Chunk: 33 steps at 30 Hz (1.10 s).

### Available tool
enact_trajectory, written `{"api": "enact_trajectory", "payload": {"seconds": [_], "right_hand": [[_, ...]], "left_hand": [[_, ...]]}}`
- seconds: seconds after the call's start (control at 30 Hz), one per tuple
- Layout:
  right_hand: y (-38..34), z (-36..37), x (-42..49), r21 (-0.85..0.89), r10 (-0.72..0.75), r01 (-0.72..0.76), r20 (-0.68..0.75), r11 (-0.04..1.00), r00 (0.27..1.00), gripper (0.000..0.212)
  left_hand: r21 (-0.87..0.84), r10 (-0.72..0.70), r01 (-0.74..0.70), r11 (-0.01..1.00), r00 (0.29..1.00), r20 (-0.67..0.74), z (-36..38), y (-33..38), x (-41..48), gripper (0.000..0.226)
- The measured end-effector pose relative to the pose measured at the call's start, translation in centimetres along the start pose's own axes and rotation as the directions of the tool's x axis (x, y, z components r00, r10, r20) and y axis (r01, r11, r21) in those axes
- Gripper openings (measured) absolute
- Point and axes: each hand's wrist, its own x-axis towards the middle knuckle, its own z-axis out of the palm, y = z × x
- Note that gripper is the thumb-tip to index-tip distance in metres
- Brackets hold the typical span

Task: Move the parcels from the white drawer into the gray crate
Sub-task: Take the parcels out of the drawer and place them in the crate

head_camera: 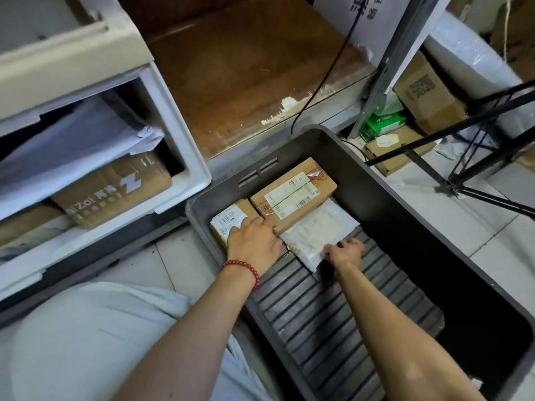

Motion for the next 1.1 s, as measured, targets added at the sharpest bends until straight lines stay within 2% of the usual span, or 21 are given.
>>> {"api": "enact_trajectory", "payload": {"seconds": [0.07, 0.1, 0.13, 0.2, 0.3, 0.37, 0.47, 0.57, 0.7, 0.8, 0.93, 1.03, 1.1], "right_hand": [[-0.3, 0.4, -0.1, -0.091, -0.068, 0.081, 0.140, 0.993, 0.988, 0.035], [-0.6, 0.4, -0.9, -0.130, -0.057, 0.085, 0.202, 0.988, 0.978, 0.033], [-0.9, 0.2, -1.6, -0.182, -0.047, 0.091, 0.235, 0.979, 0.971, 0.042], [-1.1, -0.3, -2.8, -0.295, -0.093, 0.153, 0.207, 0.943, 0.974, 0.070], [-1.9, -1.4, -5.2, -0.411, -0.306, 0.356, 0.184, 0.839, 0.934, 0.075], [-3.4, -1.9, -7.2, -0.460, -0.402, 0.502, 0.304, 0.732, 0.864, 0.073], [-6.0, -2.4, -10.8, -0.519, -0.479, 0.683, 0.487, 0.514, 0.731, 0.072], [-8.8, -1.9, -13.9, -0.517, -0.554, 0.772, 0.544, 0.371, 0.631, 0.068], [-12.5, 0.5, -21.0, -0.416, -0.655, 0.901, 0.647, 0.126, 0.390, 0.060], [-14.6, 3.0, -27.0, -0.319, -0.679, 0.948, 0.700, -0.022, 0.220, 0.059], [-15.7, 6.7, -33.8, -0.232, -0.657, 0.951, 0.753, -0.204, 0.042, 0.058], [-15.6, 9.4, -37.8, -0.192, -0.612, 0.934, 0.790, -0.302, -0.035, 0.061], [-15.3, 10.4, -39.3, -0.191, -0.605, 0.927, 0.795, -0.323, -0.047, 0.063]], "left_hand": [[0.007, -0.020, 0.020, 1.000, 1.000, -0.009, -0.3, -0.3, 0.0, 0.038], [0.017, -0.027, 0.027, 0.999, 0.999, -0.018, -0.6, -0.3, -0.1, 0.039], [0.029, -0.034, 0.035, 0.999, 0.999, -0.031, -0.9, -0.4, -0.1, 0.040], [0.061, -0.038, 0.042, 0.997, 0.997, -0.074, -1.7, -0.5, -0.4, 0.041], [0.182, 0.004, 0.023, 0.983, 0.989, -0.148, -3.6, -0.9, -1.3, 0.041], [0.253, 0.023, 0.031, 0.967, 0.978, -0.206, -5.2, -1.6, -1.9, 0.039], [0.223, -0.053, 0.119, 0.967, 0.958, -0.281, -7.5, -3.5, -3.8, 0.040], [0.154, -0.145, 0.205, 0.967, 0.932, -0.332, -9.7, -5.4, -5.4, 0.039], [0.100, -0.226, 0.304, 0.948, 0.858, -0.462, -14.1, -7.4, -9.1, 0.033], [0.083, -0.265, 0.355, 0.931, 0.815, -0.515, -16.2, -9.5, -12.0, 0.036], [0.082, -0.322, 0.444, 0.892, 0.753, -0.573, -17.6, -13.5, -17.1, 0.042], [0.052, -0.389, 0.517, 0.854, 0.702, -0.597, -18.3, -17.4, -21.2, 0.043], [0.024, -0.431, 0.543, 0.839, 0.692, -0.579, -18.6, -19.4, -23.3, 0.042]]}}
